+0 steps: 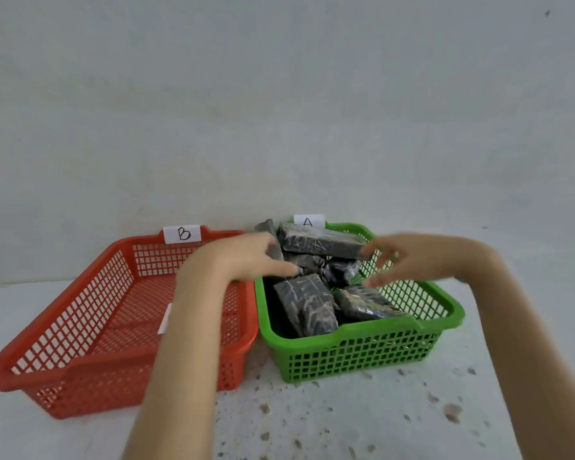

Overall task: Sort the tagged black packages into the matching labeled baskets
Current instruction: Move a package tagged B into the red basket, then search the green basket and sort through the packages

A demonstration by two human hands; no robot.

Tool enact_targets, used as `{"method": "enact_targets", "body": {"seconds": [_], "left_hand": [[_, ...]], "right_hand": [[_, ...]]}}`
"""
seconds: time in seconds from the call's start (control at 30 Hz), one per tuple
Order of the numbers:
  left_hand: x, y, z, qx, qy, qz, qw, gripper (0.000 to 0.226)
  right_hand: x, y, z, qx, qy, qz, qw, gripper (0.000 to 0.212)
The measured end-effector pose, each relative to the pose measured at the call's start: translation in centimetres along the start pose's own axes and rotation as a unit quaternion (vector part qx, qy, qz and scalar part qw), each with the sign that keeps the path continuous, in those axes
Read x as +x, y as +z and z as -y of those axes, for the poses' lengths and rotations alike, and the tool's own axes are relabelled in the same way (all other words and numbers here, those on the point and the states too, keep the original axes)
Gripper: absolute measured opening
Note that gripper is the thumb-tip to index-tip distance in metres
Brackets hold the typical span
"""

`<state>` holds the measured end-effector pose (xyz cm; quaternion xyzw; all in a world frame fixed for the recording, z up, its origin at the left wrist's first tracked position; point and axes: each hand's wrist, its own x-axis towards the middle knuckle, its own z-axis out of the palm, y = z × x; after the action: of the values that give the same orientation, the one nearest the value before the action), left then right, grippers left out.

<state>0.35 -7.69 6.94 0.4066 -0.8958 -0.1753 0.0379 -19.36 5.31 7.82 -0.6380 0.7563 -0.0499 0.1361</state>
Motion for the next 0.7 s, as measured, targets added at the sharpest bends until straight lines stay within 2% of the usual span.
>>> {"method": "enact_targets", "body": {"seconds": [0.1,0.2,0.3,0.37,0.43,0.47,0.5,0.53,0.57,0.6,0.63,0.67,0.7], "left_hand": [[-1.2,2.3,-2.5,-0.016,0.021,0.056,0.998,0.079],[-0.9,4.2,-3.2,-0.046,0.014,0.078,0.996,0.077],[-0.4,4.8,-2.7,-0.051,-0.007,0.073,0.996,0.074],[-0.3,4.6,-2.2,-0.069,-0.007,0.055,0.996,0.075],[-0.3,4.3,-1.9,-0.093,0.004,0.035,0.995,0.086],[-0.4,4.1,-1.9,-0.119,0.01,0.016,0.993,0.097],[-0.6,3.9,-2.0,-0.159,0.014,-0.012,0.987,0.108],[-0.6,3.8,-2.1,-0.209,0.021,-0.046,0.977,0.115],[-0.6,3.7,-2.3,-0.267,0.033,-0.075,0.96,0.118],[-0.6,3.6,-2.5,-0.337,0.048,-0.093,0.935,0.118],[-0.5,3.6,-2.7,-0.416,0.068,-0.097,0.902,0.118],[-0.5,3.6,-3.1,-0.484,0.086,-0.09,0.866,0.117],[-0.4,3.7,-3.4,-0.53,0.098,-0.082,0.838,0.112]], "right_hand": [[1.1,2.8,-2.5,0.047,-0.005,0.088,0.995,0.065],[3.0,4.1,-4.0,0.12,-0.003,0.082,0.989,0.063],[4.5,4.8,-4.6,0.122,-0.006,0.076,0.99,0.061],[4.6,4.7,-4.6,0.135,-0.043,0.019,0.99,0.052],[3.9,3.8,-4.2,0.225,-0.092,-0.117,0.963,0.043],[3.4,3.1,-4.0,0.327,-0.115,-0.199,0.917,0.039],[2.9,2.4,-3.8,0.457,-0.142,-0.259,0.839,0.035],[2.6,1.7,-3.6,0.588,-0.175,-0.28,0.739,0.032],[2.4,1.3,-3.4,0.693,-0.207,-0.267,0.637,0.03],[2.3,1.1,-3.1,0.763,-0.229,-0.237,0.556,0.027],[2.3,1.0,-2.7,0.804,-0.237,-0.196,0.509,0.026],[2.3,1.0,-2.4,0.823,-0.233,-0.152,0.495,0.026],[2.5,1.2,-2.0,0.832,-0.217,-0.111,0.497,0.027]]}}
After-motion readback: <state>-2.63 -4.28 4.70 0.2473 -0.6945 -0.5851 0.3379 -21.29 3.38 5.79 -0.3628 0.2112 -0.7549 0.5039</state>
